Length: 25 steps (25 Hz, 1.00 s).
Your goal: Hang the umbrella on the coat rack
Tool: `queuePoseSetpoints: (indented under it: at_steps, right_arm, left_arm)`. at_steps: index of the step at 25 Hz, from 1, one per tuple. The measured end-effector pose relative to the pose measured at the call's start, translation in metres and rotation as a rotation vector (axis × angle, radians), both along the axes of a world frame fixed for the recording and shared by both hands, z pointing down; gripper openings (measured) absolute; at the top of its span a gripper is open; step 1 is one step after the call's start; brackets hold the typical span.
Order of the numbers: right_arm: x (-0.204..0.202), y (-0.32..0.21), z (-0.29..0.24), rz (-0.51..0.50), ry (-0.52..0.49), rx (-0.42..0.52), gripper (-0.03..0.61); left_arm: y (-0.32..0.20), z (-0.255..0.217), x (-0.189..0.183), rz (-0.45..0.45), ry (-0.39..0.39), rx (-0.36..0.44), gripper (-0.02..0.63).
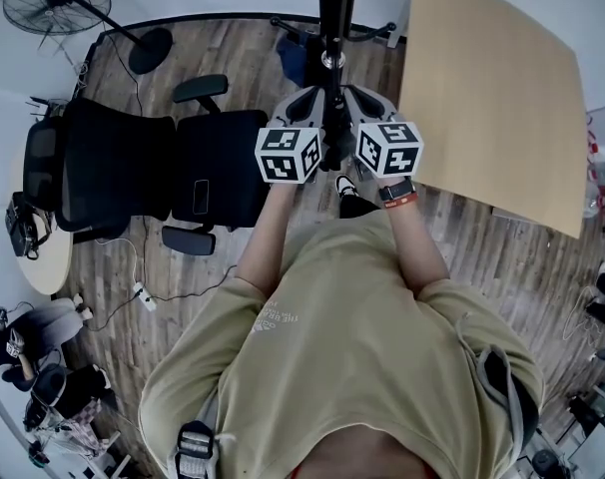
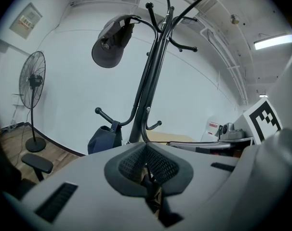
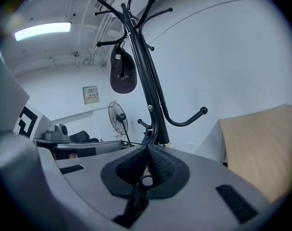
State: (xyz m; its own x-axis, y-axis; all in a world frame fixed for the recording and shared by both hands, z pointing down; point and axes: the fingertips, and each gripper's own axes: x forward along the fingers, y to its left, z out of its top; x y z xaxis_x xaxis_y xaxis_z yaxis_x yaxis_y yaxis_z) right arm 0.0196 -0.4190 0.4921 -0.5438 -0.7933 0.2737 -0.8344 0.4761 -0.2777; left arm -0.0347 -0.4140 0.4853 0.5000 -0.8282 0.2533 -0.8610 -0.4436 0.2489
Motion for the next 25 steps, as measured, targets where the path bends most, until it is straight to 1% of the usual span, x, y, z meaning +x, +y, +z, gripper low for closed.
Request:
queuePoseSetpoints:
  at_steps: [10,16,22,25]
  right_arm:
    - [-0.004,-0.007,0.016,0.0,0.021,-0.026,0.017]
    - [-0.008,-0.006,0.023,-0.015,0.068,-0.006,0.017]
    - [-0.013,0.001,0.027,-0.059,0.034,-0.021,0.017]
    - [-0.014,0.003,0.029,-0.081,0.009,-0.03,0.017]
  left_arm:
    - [-0.009,0.018,0.003,0.015,-0.007,-0.035,0.023]
    - [-0.007,0.03,0.006,0.048,-0.026,-0.031,0.023]
    - [0.002,0.035,0.019,0.12,-0.015,-0.033,0.023]
    - [0.004,0.037,0.023,0.133,-0.028,-0.024,0.023]
